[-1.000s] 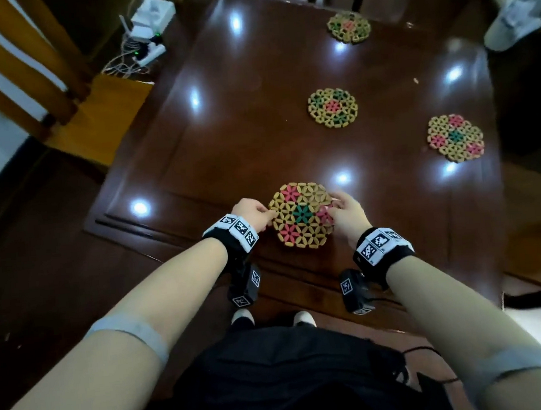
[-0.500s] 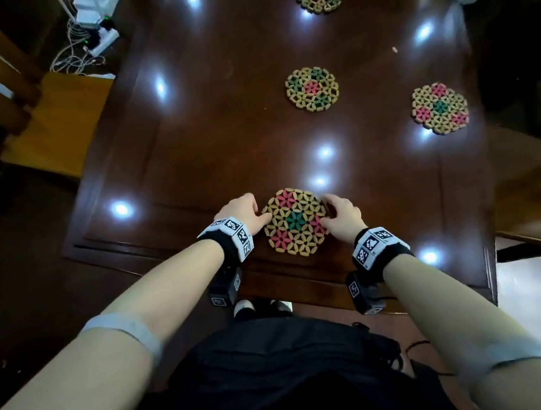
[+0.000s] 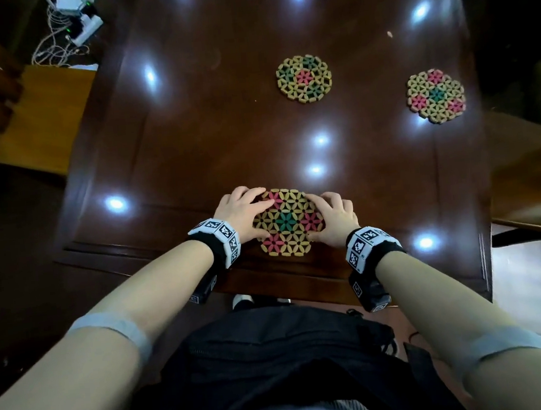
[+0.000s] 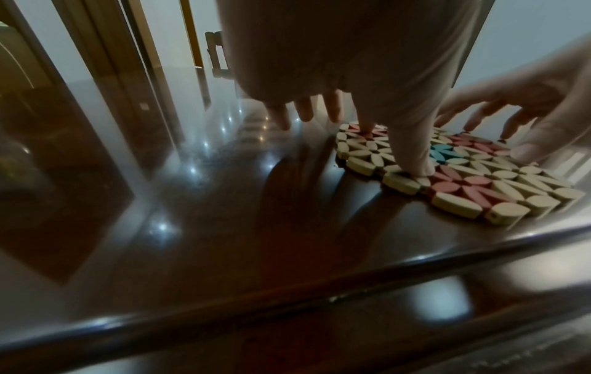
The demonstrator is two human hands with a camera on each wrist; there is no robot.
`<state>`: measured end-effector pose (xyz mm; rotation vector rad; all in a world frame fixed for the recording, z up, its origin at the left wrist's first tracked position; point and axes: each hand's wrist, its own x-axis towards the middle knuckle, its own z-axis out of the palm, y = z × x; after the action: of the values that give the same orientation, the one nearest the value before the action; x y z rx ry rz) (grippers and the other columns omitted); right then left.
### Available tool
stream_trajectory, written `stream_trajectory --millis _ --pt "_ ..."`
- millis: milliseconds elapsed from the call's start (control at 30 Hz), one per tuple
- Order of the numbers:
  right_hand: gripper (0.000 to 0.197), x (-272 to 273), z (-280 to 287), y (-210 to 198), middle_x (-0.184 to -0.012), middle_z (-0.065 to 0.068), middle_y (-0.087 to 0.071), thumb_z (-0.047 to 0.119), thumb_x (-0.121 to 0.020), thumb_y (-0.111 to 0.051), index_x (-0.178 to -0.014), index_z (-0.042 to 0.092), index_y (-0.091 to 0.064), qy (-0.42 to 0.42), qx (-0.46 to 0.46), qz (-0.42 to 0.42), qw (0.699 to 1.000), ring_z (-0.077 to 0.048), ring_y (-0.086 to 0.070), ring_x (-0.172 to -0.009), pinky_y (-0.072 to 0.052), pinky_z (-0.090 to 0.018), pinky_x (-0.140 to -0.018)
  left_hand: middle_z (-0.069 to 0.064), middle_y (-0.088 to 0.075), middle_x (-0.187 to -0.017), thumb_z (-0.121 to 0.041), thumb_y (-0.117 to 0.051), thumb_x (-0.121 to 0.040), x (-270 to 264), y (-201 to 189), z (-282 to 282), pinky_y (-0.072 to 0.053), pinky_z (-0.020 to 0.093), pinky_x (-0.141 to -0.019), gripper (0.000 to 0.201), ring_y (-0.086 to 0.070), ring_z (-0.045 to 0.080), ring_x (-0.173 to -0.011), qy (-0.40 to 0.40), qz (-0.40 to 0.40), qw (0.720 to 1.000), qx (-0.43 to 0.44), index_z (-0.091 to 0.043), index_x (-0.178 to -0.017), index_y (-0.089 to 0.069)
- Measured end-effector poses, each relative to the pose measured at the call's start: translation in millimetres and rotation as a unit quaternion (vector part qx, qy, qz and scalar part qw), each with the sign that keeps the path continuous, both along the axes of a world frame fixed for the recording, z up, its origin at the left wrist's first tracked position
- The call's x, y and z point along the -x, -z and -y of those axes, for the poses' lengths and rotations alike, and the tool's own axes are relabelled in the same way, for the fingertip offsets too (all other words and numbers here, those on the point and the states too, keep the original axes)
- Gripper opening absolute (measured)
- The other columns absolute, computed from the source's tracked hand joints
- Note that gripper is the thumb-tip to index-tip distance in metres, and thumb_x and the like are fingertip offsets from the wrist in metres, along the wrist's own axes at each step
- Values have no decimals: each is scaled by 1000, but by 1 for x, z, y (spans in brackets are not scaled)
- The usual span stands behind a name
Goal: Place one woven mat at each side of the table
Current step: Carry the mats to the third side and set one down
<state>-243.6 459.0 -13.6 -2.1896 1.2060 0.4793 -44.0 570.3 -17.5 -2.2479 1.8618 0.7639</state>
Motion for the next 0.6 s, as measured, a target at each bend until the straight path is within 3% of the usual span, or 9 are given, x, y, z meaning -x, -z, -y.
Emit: stream_trajectory --millis 600 --pt "88 5 -16 -6 -155 0 -21 38 -79 -72 -149 41 -18 -20 25 -28 999 -30 -21 -140 -31 -47 -113 -4 -23 -157 -52 -64 -80 7 -5 -7 -27 43 -109 74 -18 26 -141 9 -1 1000 0 -36 -145 -32"
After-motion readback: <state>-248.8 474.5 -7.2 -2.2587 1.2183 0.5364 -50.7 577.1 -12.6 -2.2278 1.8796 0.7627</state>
